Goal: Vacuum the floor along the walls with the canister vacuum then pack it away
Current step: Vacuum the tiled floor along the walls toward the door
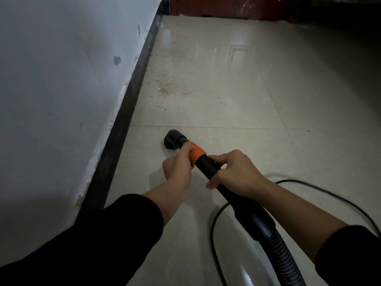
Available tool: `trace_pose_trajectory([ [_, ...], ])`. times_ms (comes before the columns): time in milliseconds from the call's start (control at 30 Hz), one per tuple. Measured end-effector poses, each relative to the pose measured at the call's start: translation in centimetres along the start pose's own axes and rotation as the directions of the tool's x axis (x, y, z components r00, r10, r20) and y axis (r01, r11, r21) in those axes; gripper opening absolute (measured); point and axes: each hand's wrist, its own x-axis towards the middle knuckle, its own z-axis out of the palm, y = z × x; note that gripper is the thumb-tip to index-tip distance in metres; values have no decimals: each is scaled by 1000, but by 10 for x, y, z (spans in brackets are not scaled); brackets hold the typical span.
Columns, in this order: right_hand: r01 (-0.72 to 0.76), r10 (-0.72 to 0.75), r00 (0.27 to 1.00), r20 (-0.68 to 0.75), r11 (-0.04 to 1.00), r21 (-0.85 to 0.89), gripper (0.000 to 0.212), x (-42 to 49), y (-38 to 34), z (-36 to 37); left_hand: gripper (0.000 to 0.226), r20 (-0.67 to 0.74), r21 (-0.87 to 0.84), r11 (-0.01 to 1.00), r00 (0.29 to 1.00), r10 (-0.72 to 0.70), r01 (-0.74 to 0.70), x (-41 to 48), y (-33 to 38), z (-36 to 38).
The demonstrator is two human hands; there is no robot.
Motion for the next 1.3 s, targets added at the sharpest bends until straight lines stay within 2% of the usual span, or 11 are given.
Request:
trace_pose_trajectory([
  [467, -13, 14, 998, -56, 1000, 8, 43, 10, 9, -18, 30, 30, -22, 999, 999, -33, 33, 3, 3, 28],
  [900, 13, -12, 1000, -24, 1000, 27, 40, 50, -11, -10, 32, -7, -77, 996, 999, -33, 33, 40, 22, 23],
  [1300, 77, -77, 997, -10, 995, 66, 40, 88, -27, 8, 23, -56, -104, 994, 998, 11, -17, 69, 40, 9],
])
